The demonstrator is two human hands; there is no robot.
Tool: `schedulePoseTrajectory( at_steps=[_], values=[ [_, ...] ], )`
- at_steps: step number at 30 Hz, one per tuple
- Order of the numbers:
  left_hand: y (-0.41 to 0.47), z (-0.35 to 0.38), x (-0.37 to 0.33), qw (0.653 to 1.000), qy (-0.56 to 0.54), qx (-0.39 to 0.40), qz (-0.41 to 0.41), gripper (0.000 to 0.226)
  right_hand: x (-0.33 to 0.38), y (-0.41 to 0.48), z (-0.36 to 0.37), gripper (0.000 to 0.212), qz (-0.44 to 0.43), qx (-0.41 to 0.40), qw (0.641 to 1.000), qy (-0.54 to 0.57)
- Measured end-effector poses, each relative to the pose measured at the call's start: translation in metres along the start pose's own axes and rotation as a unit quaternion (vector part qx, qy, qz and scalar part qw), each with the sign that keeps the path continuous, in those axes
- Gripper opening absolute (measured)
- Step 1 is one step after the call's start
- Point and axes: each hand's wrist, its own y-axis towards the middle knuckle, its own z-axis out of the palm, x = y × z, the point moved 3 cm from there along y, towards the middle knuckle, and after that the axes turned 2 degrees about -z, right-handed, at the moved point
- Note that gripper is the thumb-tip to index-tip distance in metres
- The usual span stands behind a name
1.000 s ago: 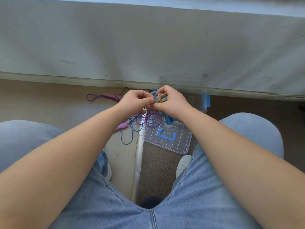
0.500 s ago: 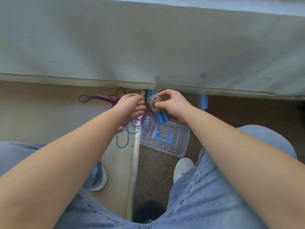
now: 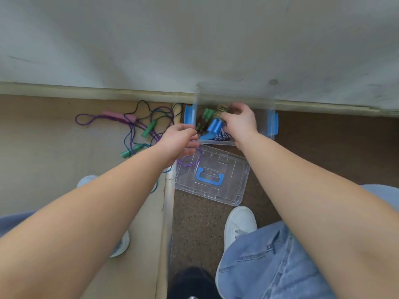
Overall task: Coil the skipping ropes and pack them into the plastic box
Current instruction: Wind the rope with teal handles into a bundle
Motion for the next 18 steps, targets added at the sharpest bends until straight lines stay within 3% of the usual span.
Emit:
schedulePoseTrajectory(
  at_steps=[5,10,18],
  values=[
    [0.014,-0.003,0.004,0.999,0.030,-0.016,0.006,0.027,-0.013,0.000,0.006,0.054,0.005,0.057,0.994,-0.094],
    [0.015,-0.015,0.016,0.998,0.045,-0.038,0.005,0.026,-0.017,-0.014,0.021,0.038,0.030,0.125,0.985,-0.113],
    [0.031,-0.055,0.045,0.991,0.059,-0.121,-0.006,0.026,-0.024,-0.032,0.074,0.020,-0.007,0.227,0.955,-0.189]
  ],
)
